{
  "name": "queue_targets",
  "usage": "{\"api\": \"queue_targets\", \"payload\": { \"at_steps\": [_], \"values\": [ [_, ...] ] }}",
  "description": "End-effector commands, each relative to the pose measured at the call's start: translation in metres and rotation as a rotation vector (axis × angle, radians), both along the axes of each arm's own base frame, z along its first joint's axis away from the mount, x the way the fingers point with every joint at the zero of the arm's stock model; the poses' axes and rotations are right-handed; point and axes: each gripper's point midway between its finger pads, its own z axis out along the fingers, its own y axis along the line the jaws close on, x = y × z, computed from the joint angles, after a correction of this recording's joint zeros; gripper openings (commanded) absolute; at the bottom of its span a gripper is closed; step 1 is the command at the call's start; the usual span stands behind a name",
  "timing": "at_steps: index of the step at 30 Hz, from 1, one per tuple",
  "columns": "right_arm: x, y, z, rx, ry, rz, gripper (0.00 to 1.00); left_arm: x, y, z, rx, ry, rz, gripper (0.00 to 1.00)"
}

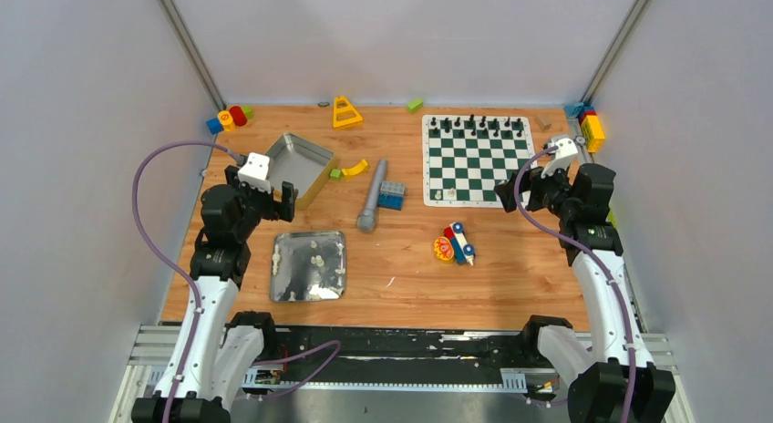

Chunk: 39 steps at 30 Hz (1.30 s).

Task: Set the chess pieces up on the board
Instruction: Pick up the distractor from the center of the board.

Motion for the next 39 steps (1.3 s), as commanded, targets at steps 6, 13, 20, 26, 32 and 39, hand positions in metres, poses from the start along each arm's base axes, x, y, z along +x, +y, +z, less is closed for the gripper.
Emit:
{"api": "queue_targets", "payload": {
  "at_steps": [6, 13, 20, 26, 32, 39],
  "values": [
    [0.001, 0.003, 0.016, -0.017, -0.064, 0.025, 1.0, 0.004, -0.001, 0.013, 0.01, -0.046, -0.011, 1.0],
    [-0.001, 0.003, 0.019, -0.016, -0.069, 0.022, 1.0, 0.0, -0.003, 0.016, 0.015, -0.046, -0.025, 1.0],
    [-0.021, 0.023, 0.005, -0.041, -0.031, 0.176, 1.0, -0.006, -0.017, 0.014, 0.018, -0.014, -0.116, 1.0],
    [-0.044, 0.059, -0.064, -0.198, 0.184, 0.342, 1.0, -0.006, -0.024, 0.007, 0.004, 0.017, -0.159, 1.0],
    [-0.073, 0.09, -0.127, -0.399, 0.3, 0.485, 1.0, -0.007, -0.025, 0.005, 0.006, 0.024, -0.169, 1.0],
    [-0.067, 0.084, -0.173, -0.547, 0.429, 0.484, 0.97, -0.008, -0.027, 0.003, 0.005, 0.027, -0.178, 1.0]
  ]
}}
